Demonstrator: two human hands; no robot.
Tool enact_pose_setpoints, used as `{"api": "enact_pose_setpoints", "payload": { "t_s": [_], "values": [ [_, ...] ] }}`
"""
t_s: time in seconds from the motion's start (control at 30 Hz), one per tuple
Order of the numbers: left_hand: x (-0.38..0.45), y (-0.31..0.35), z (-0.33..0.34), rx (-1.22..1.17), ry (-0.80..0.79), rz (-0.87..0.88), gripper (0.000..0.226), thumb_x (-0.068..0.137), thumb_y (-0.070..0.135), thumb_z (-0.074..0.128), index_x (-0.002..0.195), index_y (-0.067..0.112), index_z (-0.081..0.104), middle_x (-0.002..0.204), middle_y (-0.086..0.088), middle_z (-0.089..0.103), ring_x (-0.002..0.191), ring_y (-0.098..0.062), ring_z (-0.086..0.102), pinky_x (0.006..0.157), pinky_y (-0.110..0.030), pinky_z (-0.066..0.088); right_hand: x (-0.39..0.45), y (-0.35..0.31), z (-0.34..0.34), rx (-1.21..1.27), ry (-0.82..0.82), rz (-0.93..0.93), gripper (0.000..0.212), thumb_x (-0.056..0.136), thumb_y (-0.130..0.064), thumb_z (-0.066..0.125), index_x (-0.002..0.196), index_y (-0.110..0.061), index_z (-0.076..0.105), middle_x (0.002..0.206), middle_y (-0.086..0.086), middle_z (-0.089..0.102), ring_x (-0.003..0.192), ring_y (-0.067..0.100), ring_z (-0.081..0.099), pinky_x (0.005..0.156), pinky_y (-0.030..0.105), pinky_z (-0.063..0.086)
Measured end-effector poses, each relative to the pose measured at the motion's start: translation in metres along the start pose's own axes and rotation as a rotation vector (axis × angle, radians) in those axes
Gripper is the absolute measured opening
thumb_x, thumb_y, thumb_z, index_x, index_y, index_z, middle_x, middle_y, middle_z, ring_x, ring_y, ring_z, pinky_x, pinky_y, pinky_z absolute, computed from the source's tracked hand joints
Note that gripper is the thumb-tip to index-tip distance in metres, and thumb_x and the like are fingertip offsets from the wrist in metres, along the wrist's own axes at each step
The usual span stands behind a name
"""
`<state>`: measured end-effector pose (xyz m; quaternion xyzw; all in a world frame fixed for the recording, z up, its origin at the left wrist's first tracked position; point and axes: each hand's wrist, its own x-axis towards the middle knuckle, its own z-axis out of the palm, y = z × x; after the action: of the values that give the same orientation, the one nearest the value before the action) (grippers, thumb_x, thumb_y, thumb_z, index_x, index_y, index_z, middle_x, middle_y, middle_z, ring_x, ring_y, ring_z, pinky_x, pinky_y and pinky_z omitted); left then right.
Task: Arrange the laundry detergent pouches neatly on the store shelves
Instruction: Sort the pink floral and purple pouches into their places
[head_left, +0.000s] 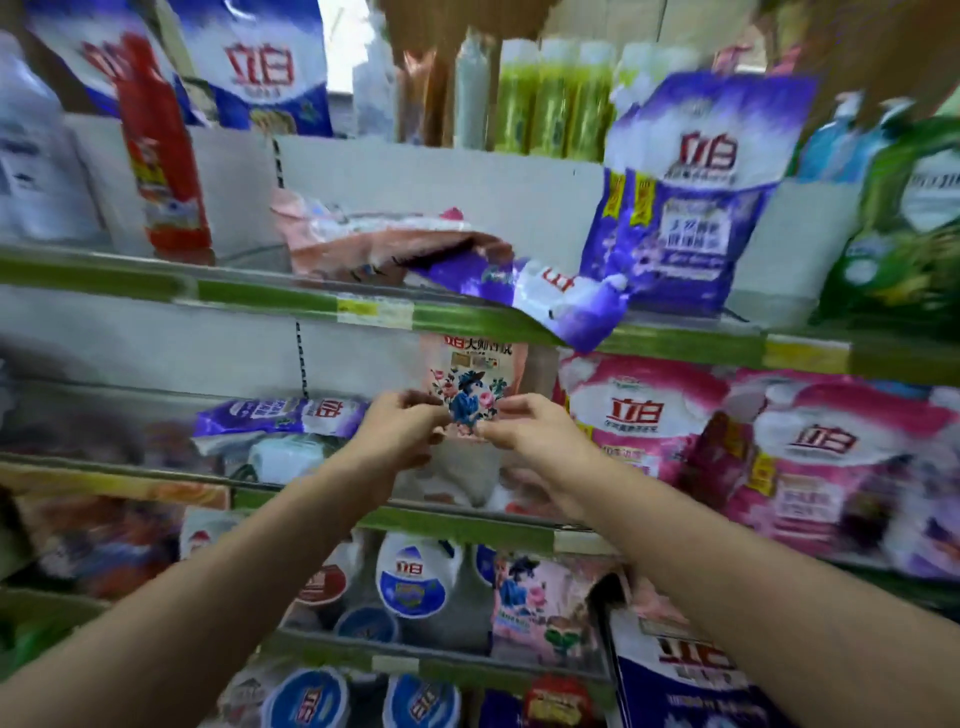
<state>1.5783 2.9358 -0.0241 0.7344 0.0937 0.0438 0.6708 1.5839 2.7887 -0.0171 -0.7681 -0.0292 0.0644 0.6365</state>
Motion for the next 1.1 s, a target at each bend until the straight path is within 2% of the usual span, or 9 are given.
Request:
{"api": "enact_pose_setpoints", "payload": {
  "t_s": [0.1, 0.3, 0.47, 0.63, 0.7, 0.83, 0.93, 1.03, 1.1],
  "values": [
    [-0.034, 0.047, -0.018, 0.024, 0.012, 0.088, 0.009, 0.090, 0.009, 0.061, 0.086, 0.016, 0.061, 0.093, -0.009, 0.064, 0.089, -0.022, 0.062, 0.075, -0.033, 0.049, -0.031, -0.047, -0.012, 0.044, -0.056, 0.002, 0.022, 0.091, -0.012, 0.064, 0.112, -0.014, 0.057, 0.106, 0.007, 0.063, 0.090, 0.017, 0.059, 0.073, 0.032, 0.050],
    [-0.055, 0.122, -0.057, 0.031, 0.007, 0.264, 0.007, 0.090, 0.010, 0.062, 0.095, 0.013, 0.063, 0.100, -0.011, 0.068, 0.092, -0.020, 0.065, 0.084, -0.034, 0.053, -0.042, -0.119, -0.024, 0.199, 0.015, -0.055, 0.016, 0.094, -0.009, 0.058, 0.110, -0.013, 0.056, 0.103, 0.007, 0.061, 0.098, 0.022, 0.060, 0.090, 0.041, 0.052],
    [-0.024, 0.147, -0.083, -0.028, 0.032, 0.337, 0.009, 0.091, 0.006, 0.060, 0.096, 0.012, 0.063, 0.092, -0.010, 0.066, 0.086, -0.020, 0.062, 0.077, -0.026, 0.050, -0.008, -0.150, -0.018, 0.380, 0.082, -0.061, 0.007, 0.095, -0.004, 0.054, 0.093, -0.010, 0.056, 0.089, 0.007, 0.060, 0.083, 0.021, 0.060, 0.082, 0.038, 0.054],
    [0.037, 0.154, -0.118, 0.041, 0.096, 0.421, 0.010, 0.089, 0.009, 0.062, 0.098, 0.013, 0.067, 0.098, -0.015, 0.068, 0.095, -0.025, 0.063, 0.090, -0.039, 0.051, 0.058, -0.177, -0.004, 0.493, 0.124, -0.105, 0.011, 0.094, 0.002, 0.049, 0.092, -0.007, 0.054, 0.084, 0.012, 0.056, 0.077, 0.024, 0.058, 0.074, 0.033, 0.053],
    [0.064, 0.156, -0.131, 0.073, 0.127, 0.450, 0.011, 0.089, 0.010, 0.063, 0.099, 0.011, 0.068, 0.098, -0.014, 0.069, 0.093, -0.024, 0.063, 0.087, -0.036, 0.050, 0.088, -0.186, 0.003, 0.465, 0.143, -0.107, 0.014, 0.094, 0.002, 0.049, 0.089, -0.010, 0.054, 0.082, 0.011, 0.055, 0.074, 0.020, 0.057, 0.072, 0.031, 0.051],
    [0.110, 0.156, -0.142, 0.126, 0.107, 0.509, 0.014, 0.090, 0.007, 0.061, 0.101, 0.010, 0.068, 0.091, -0.008, 0.068, 0.084, -0.016, 0.061, 0.070, -0.018, 0.048, 0.139, -0.196, 0.013, 0.443, 0.160, -0.096, 0.014, 0.094, 0.002, 0.050, 0.087, -0.009, 0.055, 0.086, 0.011, 0.056, 0.077, 0.021, 0.056, 0.071, 0.027, 0.051],
    [0.137, 0.156, -0.142, 0.184, 0.067, 0.544, 0.016, 0.091, 0.010, 0.061, 0.106, 0.010, 0.067, 0.093, -0.004, 0.069, 0.085, -0.011, 0.063, 0.064, -0.006, 0.047, 0.169, -0.198, 0.015, 0.311, 0.133, -0.077, 0.011, 0.092, 0.003, 0.054, 0.097, -0.006, 0.056, 0.098, 0.013, 0.056, 0.085, 0.023, 0.055, 0.078, 0.029, 0.051],
    [0.161, 0.160, -0.141, 0.246, 0.027, 0.554, 0.020, 0.091, 0.015, 0.062, 0.110, 0.014, 0.066, 0.101, -0.001, 0.069, 0.093, -0.012, 0.063, 0.072, -0.012, 0.048, 0.194, -0.198, 0.013, 0.081, 0.084, -0.082, 0.023, 0.086, 0.004, 0.063, 0.107, -0.006, 0.058, 0.109, 0.017, 0.062, 0.101, 0.027, 0.060, 0.092, 0.032, 0.049],
    [0.176, 0.163, -0.140, 0.326, 0.000, 0.548, 0.027, 0.090, 0.017, 0.064, 0.116, 0.015, 0.064, 0.110, 0.000, 0.067, 0.102, -0.012, 0.061, 0.082, -0.019, 0.047, 0.206, -0.198, 0.012, -0.099, 0.049, -0.066, 0.032, 0.077, 0.001, 0.074, 0.103, -0.012, 0.060, 0.111, 0.018, 0.067, 0.110, 0.030, 0.062, 0.101, 0.038, 0.048]
  ]
}}
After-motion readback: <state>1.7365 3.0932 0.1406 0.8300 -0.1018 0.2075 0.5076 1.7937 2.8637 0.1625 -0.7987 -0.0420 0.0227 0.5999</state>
